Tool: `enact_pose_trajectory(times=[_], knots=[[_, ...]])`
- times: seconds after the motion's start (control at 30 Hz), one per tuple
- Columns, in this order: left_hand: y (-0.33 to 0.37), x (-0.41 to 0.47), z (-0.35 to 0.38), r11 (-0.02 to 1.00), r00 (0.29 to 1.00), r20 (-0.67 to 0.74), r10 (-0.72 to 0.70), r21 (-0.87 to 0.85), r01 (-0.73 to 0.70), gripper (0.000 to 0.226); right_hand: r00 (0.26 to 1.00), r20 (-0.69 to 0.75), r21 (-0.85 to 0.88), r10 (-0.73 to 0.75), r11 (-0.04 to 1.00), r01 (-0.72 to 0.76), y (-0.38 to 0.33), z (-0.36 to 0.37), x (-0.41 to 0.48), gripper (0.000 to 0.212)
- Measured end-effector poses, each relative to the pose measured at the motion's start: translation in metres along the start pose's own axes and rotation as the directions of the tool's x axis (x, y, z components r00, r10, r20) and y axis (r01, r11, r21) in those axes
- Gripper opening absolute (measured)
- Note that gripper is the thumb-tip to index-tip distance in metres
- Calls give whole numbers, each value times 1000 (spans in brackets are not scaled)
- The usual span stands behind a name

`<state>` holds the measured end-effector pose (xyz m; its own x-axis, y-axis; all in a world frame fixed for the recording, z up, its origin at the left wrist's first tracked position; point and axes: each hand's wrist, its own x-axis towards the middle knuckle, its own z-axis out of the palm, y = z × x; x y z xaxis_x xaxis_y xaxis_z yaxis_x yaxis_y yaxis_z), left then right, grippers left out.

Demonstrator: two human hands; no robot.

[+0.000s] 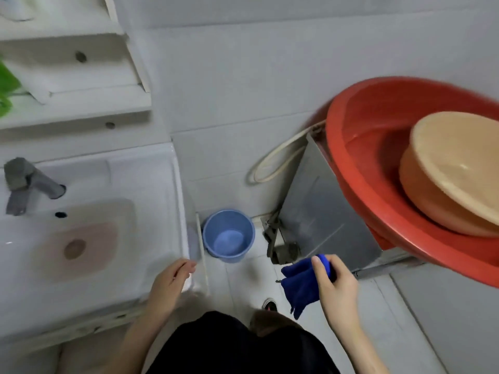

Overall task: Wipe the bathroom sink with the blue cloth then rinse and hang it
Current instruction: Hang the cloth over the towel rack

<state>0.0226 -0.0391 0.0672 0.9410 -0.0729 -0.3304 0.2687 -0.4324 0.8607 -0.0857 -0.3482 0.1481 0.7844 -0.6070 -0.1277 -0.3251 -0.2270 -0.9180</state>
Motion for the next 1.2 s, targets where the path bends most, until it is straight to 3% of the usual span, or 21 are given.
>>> enact_pose_trajectory(times=[0.27, 0.53, 0.8, 1.0, 1.2], knots=[[47, 35, 24, 999, 982, -189, 15, 33, -9, 33, 959, 227, -15, -172, 983, 180, -39, 18, 112, 25], [69, 86, 21, 1000, 991, -132, 4, -5, -5, 38, 900, 322, -33, -295, 946, 322, -85, 54, 188, 20], [171, 135, -15, 957, 947, -147, 285, -5, -289, 26, 735, 411, -43, -540, 794, 607, -196, 47, 229, 33], [280, 132, -44, 809, 780, -249, 574, 27, -587, 15, 559, 440, -23, -703, 613, 790, -292, 10, 244, 21], [413, 91, -83, 482, 433, -217, 875, 313, -819, 26, 318, 368, 75, -874, 368, 927, -396, -30, 243, 21]])
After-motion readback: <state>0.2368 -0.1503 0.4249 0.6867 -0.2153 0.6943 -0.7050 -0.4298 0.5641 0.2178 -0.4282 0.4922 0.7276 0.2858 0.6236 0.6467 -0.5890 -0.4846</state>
